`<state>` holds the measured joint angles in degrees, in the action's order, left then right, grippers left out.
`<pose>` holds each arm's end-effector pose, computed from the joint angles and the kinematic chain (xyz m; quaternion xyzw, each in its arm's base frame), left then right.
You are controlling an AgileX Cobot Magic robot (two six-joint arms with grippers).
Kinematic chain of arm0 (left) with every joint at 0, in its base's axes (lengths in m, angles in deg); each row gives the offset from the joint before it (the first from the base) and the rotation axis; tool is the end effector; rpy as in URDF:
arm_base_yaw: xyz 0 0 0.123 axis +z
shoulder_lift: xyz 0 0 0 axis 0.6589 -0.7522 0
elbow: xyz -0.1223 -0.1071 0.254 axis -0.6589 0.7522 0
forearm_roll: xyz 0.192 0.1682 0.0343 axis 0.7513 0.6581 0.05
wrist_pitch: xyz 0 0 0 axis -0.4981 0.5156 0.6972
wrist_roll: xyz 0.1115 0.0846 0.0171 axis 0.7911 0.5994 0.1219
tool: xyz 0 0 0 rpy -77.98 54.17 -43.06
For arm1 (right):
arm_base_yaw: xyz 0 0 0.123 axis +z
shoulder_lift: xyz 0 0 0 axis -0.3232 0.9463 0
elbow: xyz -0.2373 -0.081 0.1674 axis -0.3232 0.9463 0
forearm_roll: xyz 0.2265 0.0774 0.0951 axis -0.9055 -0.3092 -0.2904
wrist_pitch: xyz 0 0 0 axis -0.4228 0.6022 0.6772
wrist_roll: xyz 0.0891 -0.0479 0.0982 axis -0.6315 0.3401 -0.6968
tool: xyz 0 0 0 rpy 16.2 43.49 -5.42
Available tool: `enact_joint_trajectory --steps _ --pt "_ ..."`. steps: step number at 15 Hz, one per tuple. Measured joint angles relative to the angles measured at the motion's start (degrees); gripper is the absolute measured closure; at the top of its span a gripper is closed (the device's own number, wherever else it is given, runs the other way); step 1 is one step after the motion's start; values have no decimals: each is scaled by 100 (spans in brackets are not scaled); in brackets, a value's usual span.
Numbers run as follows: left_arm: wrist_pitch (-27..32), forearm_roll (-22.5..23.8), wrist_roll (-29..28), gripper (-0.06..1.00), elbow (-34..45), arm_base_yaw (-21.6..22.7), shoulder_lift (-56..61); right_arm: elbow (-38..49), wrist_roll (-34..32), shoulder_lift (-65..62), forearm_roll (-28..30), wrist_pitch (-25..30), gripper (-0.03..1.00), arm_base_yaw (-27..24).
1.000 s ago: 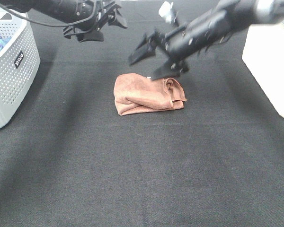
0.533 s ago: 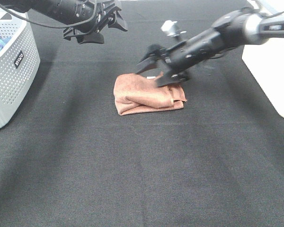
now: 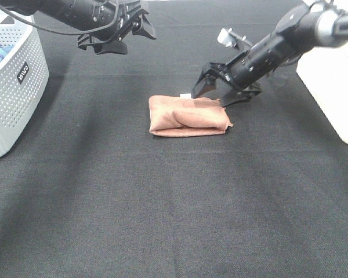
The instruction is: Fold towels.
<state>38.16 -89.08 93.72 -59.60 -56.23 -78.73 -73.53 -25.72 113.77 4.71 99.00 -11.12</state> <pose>0.5358 -0.1988 0.1960 -0.0062 0.8947 -0.3079 0.3234 0.5321 0.1440 0.0911 -0.1207 0.9392 0.2669 0.1791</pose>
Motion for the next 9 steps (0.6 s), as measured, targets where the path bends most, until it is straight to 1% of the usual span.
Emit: enact_joint_trajectory --steps 2,4,5,6,7,8,9 --pt "252 246 103 21 0 0 212 0 -212 -390 304 315 12 0" --pt "728 653 384 21 0 0 476 0 -705 -825 716 756 12 0" --pt "728 653 384 21 0 0 476 0 -705 -825 716 756 12 0" --pt "1008 917 487 21 0 0 630 0 -911 -1014 934 1003 12 0" --pt "1438 1266 476 21 0 0 859 0 -1209 -1220 1238 1421 12 0" --pt "1753 1461 327 21 0 0 1014 0 -1415 -1358 1398 1673 12 0" --pt "2045 1742 149 21 0 0 1215 0 -1633 -1513 1581 1793 12 0"
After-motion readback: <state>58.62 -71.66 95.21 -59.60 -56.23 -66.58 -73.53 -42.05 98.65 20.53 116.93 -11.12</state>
